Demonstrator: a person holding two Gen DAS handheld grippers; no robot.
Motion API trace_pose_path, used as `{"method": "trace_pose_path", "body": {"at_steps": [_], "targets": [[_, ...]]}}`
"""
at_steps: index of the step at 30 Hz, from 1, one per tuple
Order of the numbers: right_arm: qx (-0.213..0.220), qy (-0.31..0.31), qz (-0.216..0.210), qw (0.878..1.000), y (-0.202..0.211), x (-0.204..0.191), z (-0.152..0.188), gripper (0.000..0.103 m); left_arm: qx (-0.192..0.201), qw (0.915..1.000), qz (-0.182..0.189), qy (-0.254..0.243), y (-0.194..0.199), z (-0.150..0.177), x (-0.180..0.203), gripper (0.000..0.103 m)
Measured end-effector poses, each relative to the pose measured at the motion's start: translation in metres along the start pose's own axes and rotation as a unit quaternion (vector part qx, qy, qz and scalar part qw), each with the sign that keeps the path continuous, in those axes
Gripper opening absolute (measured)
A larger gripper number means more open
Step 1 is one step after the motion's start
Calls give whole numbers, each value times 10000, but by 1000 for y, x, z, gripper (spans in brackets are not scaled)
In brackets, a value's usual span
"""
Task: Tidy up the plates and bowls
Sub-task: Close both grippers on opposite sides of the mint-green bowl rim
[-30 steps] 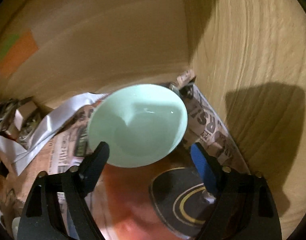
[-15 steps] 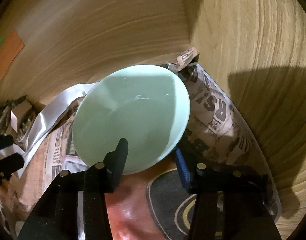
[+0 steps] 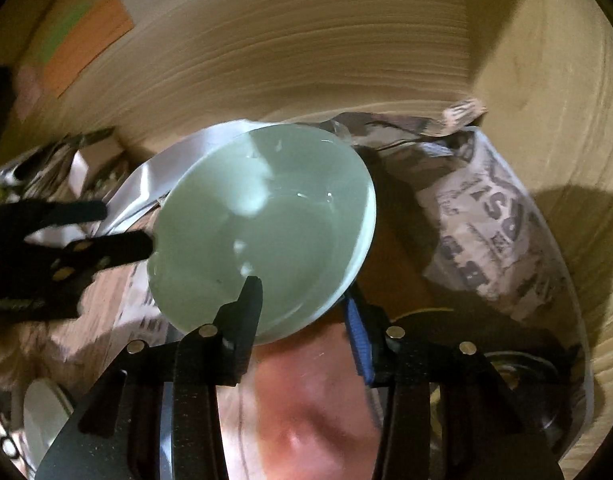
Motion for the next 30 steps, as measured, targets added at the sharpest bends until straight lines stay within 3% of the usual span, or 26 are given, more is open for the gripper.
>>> {"method": "trace_pose_path", "body": {"at_steps": [4, 9, 15, 19, 30], "targets": [[-55, 14, -190, 9998, -6, -7, 1, 37, -162, 9998, 2, -108, -14, 3, 3, 79], [-36, -80, -188, 9998, -11, -8, 0, 37, -400, 9991, 28, -152, -30, 10, 5, 46], [106, -268, -19, 9996, -9, 0, -3, 37, -513, 9983, 251, -98, -38, 12, 7, 22], [156, -216, 94, 9996, -8, 1, -3, 27, -429, 9985, 194, -277, -37, 9, 14, 19], [440, -74, 103, 9990, 12, -10, -12, 27, -213, 9993, 96, -276, -7, 6, 11, 19]]}}
Point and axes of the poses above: each gripper's, at about its wrist camera, not at the fingertips, and y roughly against the way its jaws point, x to its right, z to its underside, the point moved 6 cm from there along -y, roughly the way its jaws point, and after that the axes turned 14 degrees about x, right-handed, at the moved point
